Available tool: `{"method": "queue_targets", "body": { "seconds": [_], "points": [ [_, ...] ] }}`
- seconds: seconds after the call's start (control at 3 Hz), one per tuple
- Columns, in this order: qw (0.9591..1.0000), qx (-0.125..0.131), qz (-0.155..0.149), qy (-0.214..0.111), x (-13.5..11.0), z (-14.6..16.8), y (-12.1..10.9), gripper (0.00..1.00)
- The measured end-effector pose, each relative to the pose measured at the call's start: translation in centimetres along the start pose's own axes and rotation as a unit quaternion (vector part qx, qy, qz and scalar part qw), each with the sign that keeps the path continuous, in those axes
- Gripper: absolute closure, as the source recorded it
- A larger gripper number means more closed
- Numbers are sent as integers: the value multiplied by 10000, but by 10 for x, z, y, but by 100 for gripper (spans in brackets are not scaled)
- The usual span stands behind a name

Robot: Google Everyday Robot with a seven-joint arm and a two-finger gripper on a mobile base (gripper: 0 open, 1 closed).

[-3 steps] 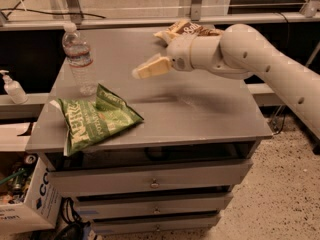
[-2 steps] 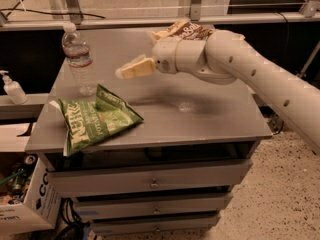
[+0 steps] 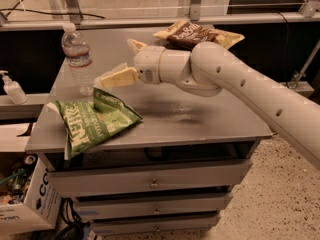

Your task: Move water bottle near brown chip bag

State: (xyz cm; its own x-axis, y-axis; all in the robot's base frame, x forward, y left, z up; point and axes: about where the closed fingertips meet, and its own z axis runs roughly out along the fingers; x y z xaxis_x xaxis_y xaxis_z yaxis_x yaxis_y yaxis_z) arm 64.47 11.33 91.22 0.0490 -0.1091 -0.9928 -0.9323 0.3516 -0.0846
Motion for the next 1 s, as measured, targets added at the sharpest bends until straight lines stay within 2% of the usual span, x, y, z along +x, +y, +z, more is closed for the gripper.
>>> {"method": "queue_targets", "body": {
  "seconds": [0.33,1.0],
  "points": [
    [9996,-232,65,-115,-9,8,28,0],
    [9998,-179,-41,-70,-2,7,31,0]
  ]
}}
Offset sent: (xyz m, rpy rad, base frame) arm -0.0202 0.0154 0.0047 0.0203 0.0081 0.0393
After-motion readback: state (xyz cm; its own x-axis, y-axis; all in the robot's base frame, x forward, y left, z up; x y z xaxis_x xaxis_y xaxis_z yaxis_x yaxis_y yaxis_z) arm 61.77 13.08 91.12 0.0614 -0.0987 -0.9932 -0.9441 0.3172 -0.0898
